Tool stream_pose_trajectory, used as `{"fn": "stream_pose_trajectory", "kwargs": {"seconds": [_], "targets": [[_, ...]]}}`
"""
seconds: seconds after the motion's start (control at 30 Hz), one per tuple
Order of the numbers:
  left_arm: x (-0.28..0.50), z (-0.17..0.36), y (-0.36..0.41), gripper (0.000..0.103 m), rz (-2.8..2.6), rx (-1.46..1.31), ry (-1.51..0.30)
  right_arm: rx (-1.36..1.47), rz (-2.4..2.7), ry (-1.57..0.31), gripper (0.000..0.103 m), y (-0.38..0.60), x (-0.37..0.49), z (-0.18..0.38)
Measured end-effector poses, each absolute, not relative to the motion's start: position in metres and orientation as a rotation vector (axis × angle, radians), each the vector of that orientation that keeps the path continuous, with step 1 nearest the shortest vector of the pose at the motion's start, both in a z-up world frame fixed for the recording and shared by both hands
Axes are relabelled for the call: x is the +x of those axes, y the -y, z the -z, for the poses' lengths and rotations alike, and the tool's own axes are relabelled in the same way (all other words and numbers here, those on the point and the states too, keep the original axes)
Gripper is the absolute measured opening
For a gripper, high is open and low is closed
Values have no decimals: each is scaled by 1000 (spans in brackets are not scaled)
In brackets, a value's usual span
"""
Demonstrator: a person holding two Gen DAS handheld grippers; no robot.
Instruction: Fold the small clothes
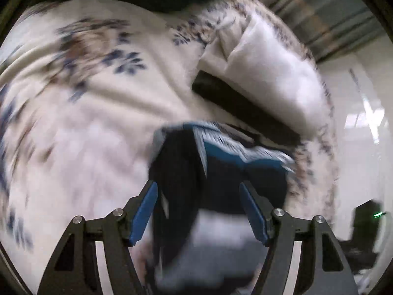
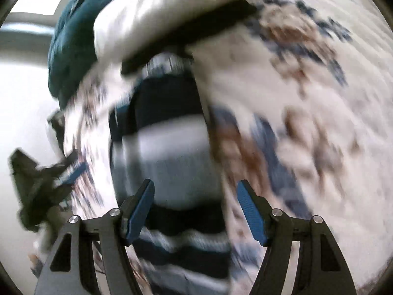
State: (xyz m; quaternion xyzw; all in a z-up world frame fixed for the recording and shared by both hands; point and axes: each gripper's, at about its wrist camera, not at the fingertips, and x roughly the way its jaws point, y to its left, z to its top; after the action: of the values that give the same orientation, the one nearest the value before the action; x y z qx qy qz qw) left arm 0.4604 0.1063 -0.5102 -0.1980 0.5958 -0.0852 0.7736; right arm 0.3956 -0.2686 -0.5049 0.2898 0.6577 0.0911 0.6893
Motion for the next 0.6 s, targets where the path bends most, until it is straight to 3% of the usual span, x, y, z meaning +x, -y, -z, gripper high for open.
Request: {"fn": "stream_pose_trajectory", "kwargs": {"seconds": [0.07,0.1,0.13,0.17,0.23,0.27,0.43,0.6], "targets": [[479,532,-100,62,214,-368,-1323,653,-177,-1470,72,258,425,518],[488,545,-96,27,252,-341,-1335,653,-155,-1479,72,257,440,527],[491,552,-94,10,275,-334,-1342,658,-132,-1495,71,255,451,536],[490,553,-97,10,296,-344,-1324,677,-127,-1499,67,254,458,543],[482,541,-109,9,316,-381,-1254,731,-134,-1511,41,254,470,557],[478,533,-119,9,311,-406,-1223,740,-127,-1507,23,256,473,558],[478,535,-157,10,289,-537,-1198,761,-67,-1415,16,260,455,564],[483,566,-150,15,286,-534,-1322,745,-1,-1515,18,252,469,588]]}}
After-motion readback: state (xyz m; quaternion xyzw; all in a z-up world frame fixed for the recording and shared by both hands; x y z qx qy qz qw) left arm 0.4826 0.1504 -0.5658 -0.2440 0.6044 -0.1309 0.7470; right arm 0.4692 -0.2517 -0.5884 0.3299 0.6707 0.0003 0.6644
